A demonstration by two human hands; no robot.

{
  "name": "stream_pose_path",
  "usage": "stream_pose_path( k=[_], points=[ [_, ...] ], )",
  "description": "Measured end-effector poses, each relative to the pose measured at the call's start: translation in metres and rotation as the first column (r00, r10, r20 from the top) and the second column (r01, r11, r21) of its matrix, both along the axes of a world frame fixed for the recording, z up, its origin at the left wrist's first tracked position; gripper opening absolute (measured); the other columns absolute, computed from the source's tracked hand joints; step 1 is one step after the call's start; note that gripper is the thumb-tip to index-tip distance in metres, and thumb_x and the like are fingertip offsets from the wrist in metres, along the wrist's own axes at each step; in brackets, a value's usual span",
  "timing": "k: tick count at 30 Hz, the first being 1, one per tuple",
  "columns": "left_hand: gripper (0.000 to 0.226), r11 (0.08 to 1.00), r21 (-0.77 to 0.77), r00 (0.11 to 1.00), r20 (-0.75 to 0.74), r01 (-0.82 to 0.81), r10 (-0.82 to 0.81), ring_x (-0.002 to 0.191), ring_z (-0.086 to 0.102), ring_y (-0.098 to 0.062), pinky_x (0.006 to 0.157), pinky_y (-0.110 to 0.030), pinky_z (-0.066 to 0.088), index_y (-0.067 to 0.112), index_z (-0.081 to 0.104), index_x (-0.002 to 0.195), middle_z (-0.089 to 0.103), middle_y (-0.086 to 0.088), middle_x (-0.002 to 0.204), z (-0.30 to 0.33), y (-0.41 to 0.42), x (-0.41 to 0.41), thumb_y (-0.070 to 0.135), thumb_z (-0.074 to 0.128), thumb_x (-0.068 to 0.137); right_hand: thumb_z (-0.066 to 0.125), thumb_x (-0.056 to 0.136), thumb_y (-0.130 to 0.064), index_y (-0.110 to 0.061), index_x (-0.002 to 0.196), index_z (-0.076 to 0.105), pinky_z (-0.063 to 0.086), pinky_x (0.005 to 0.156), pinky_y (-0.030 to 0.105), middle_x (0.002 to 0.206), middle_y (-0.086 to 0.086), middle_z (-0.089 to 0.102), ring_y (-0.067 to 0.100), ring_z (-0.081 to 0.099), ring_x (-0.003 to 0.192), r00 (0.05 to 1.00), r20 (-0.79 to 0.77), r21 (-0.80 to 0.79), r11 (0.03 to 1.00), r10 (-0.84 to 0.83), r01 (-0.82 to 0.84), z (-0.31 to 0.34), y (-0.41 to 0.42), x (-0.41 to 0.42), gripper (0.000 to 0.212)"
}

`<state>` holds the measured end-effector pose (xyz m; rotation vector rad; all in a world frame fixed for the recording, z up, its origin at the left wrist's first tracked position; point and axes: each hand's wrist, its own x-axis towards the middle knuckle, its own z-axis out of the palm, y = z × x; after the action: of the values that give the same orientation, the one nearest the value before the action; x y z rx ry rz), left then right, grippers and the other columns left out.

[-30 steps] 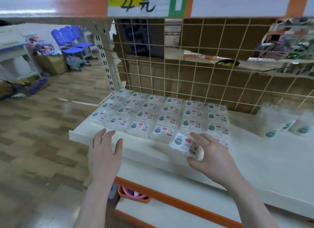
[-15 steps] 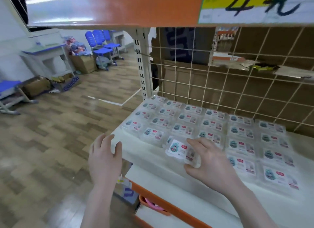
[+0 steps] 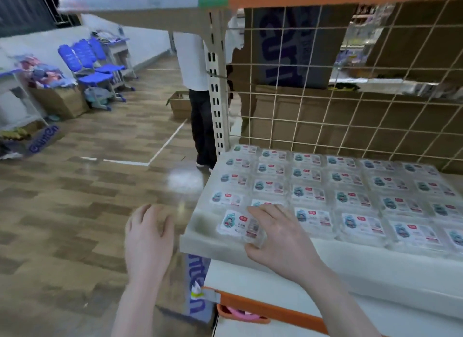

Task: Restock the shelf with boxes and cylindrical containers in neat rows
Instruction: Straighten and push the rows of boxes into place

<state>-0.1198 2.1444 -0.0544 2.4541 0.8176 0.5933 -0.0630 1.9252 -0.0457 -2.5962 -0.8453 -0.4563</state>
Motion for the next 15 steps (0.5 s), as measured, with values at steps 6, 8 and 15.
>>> stream_pose_path(
  k=[6, 8, 15],
  points=[
    [0.034, 0.997, -0.033, 0.997, 0.022, 0.076, -0.075, 0.127, 0.039, -0.031, 0.101, -0.042, 0.035, 0.010, 0.059, 0.123, 0.050, -0.010, 0.134, -0.004, 0.026, 0.010, 0.020, 0.058, 0.091, 0.054, 0.054, -0.047, -0.018, 0.104, 0.068, 0.049, 0.083, 0.022, 0.095, -0.010, 0.066, 0.012, 0.060, 0.087, 0.999, 0.022, -0.006, 0.999, -0.035, 0.035, -0.007, 0.033, 0.000, 0.059],
    [0.033, 0.994, -0.044, 0.994, 0.032, 0.104, -0.102, 0.126, 0.039, -0.030, 0.100, -0.041, 0.035, 0.011, 0.060, 0.122, 0.051, -0.009, 0.133, -0.005, 0.031, 0.011, 0.021, 0.057, 0.091, 0.051, 0.056, -0.048, -0.019, 0.104, 0.068, 0.047, 0.083, 0.021, 0.097, -0.011, 0.066, 0.010, 0.059, 0.088, 0.999, 0.034, -0.008, 0.999, -0.035, 0.035, -0.009, 0.039, 0.000, 0.058],
    [0.036, 0.983, -0.063, 0.984, -0.010, 0.175, -0.176, 0.130, 0.036, -0.027, 0.101, -0.039, 0.036, 0.011, 0.055, 0.127, 0.047, -0.006, 0.137, -0.010, 0.038, 0.020, 0.024, 0.053, 0.094, 0.046, 0.062, -0.051, -0.022, 0.104, 0.070, 0.045, 0.088, 0.020, 0.101, -0.013, 0.068, 0.007, 0.062, 0.093, 0.998, 0.050, -0.056, 0.998, -0.023, 0.026, -0.014, 0.045, 0.001, 0.055]
  ],
)
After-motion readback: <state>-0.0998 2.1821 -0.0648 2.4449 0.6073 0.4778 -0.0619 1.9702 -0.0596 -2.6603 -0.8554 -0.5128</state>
